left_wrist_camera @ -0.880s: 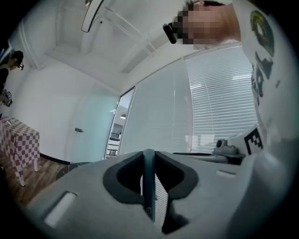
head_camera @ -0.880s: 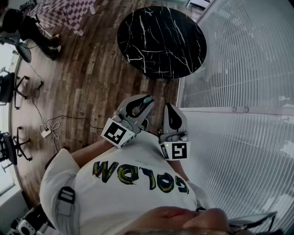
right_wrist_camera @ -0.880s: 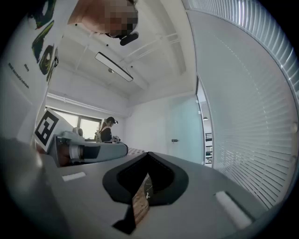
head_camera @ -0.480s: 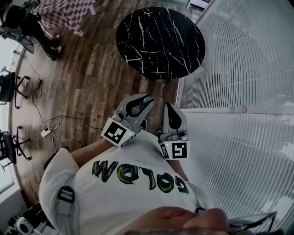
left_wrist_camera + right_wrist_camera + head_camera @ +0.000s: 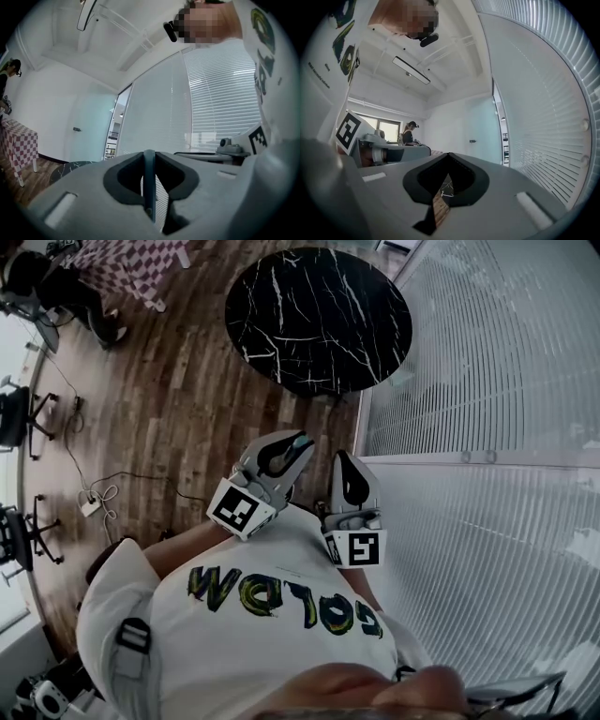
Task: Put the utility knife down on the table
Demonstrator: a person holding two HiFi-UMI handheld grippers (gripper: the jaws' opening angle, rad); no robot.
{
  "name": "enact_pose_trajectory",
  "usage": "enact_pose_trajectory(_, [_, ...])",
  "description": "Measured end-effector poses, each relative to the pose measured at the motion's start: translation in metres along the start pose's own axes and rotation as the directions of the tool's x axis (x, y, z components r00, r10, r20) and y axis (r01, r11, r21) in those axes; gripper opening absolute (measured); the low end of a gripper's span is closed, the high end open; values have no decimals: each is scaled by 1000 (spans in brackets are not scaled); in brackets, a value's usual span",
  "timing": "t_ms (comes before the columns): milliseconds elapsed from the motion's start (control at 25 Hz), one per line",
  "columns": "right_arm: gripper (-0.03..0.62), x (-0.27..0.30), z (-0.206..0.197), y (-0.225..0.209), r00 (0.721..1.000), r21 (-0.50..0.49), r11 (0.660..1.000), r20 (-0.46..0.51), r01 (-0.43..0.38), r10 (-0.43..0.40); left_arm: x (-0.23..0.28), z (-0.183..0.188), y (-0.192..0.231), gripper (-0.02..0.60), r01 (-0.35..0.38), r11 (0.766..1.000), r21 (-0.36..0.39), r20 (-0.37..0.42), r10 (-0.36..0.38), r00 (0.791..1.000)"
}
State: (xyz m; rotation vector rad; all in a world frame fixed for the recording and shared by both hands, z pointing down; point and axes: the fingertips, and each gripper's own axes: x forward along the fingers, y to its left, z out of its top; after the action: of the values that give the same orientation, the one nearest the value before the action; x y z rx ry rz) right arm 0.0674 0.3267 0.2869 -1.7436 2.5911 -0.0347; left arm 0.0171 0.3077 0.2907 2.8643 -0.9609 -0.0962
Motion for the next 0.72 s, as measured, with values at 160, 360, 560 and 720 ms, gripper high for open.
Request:
enact_pose_trajectory(160, [2, -2, -2, -8, 1000, 11, 1000, 10, -7, 6, 11, 1, -5, 74, 1, 1000, 10, 8, -1, 1000])
enact_pose_trajectory(360, [2, 11, -4, -11, 1000, 22, 1000, 8, -22, 22, 15, -10, 6, 74, -12, 1000, 7, -44, 12, 999])
enact_pose_trajectory(560, [2, 35, -11, -21, 999, 32, 999, -9, -31, 31, 31, -10, 29, 74, -19, 1000, -3, -22, 19, 1000])
enact_pose_trajectory(720, [2, 67, -12, -36, 1000, 5, 1000, -13, -14, 14, 49, -7, 59, 74, -29, 999, -14, -5, 29, 1000])
